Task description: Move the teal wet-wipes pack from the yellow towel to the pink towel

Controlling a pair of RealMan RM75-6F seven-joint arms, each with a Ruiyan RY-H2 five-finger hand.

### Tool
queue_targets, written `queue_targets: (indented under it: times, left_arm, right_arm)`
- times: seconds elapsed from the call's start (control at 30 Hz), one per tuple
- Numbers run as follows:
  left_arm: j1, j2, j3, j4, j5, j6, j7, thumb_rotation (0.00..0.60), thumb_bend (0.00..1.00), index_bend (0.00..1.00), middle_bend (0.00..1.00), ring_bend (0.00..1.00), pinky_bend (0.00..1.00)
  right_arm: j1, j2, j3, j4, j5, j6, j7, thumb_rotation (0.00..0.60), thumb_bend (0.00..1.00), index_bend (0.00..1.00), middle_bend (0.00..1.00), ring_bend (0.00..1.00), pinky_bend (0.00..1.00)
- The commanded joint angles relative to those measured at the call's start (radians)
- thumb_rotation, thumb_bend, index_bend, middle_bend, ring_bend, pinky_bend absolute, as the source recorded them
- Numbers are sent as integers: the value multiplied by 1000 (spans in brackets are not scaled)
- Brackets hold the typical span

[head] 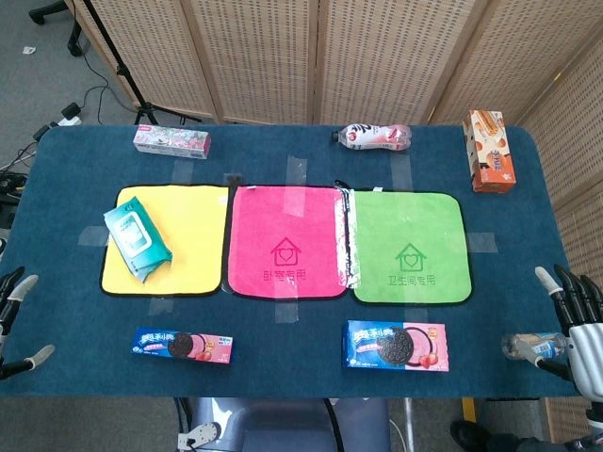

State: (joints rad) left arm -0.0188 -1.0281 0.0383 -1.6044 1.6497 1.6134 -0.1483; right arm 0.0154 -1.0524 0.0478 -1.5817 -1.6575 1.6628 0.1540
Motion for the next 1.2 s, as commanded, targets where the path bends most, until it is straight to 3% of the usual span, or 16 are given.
queue_targets:
  times: [0.03,0.2,0.27,0.37,0.43,0.5,0.7,0.9,1.03,1.2]
  left_arm:
    - [1,0,1,3,3,2,-4,600,0,0,0,0,0]
    - [-3,2,5,14,5,-11,-30,600,1,0,0,0,0]
    - [-17,6,8,17,0,-41,-71,600,79,0,0,0,0]
    - [-45,19,4,4,-43,-113,-163,600,510,0,0,0,0]
    - [-70,28,-13,-5,-99,-174,-207,600,856,0,0,0,0]
    - [-106,31,-46,-14,-179,-253,-245,600,985,0,0,0,0]
    - [-247,50,-128,8,-361,-561,-458,600,1000,0,0,0,0]
    - [-358,-15,-216,125,-567,-817,-583,600,1000,0,0,0,0]
    - [-415,-107,-266,230,-658,-926,-638,600,1000,0,0,0,0]
    - [-455,-198,-298,301,-705,-961,-619,600,1000,0,0,0,0]
  right_arm:
    - [-1,0,0,1,-1,2,0,600,0,0,0,0,0]
    - [-2,1,-4,1,-7,4,4,600,0,0,0,0,0]
    - [-3,4,-5,0,-7,5,8,600,0,0,0,0,0]
    - [-4,6,-3,-2,-5,7,16,600,0,0,0,0,0]
    - [-2,7,-2,-1,-1,3,21,600,0,0,0,0,0]
    - [3,8,0,0,5,-7,24,600,0,0,0,0,0]
    - [12,9,2,-4,12,-25,22,600,0,0,0,0,0]
    - [17,12,9,-5,34,-39,36,600,0,0,0,0,0]
    - [27,12,15,0,58,-67,44,600,0,0,0,0,0]
    - [38,11,21,4,77,-91,45,600,0,0,0,0,0]
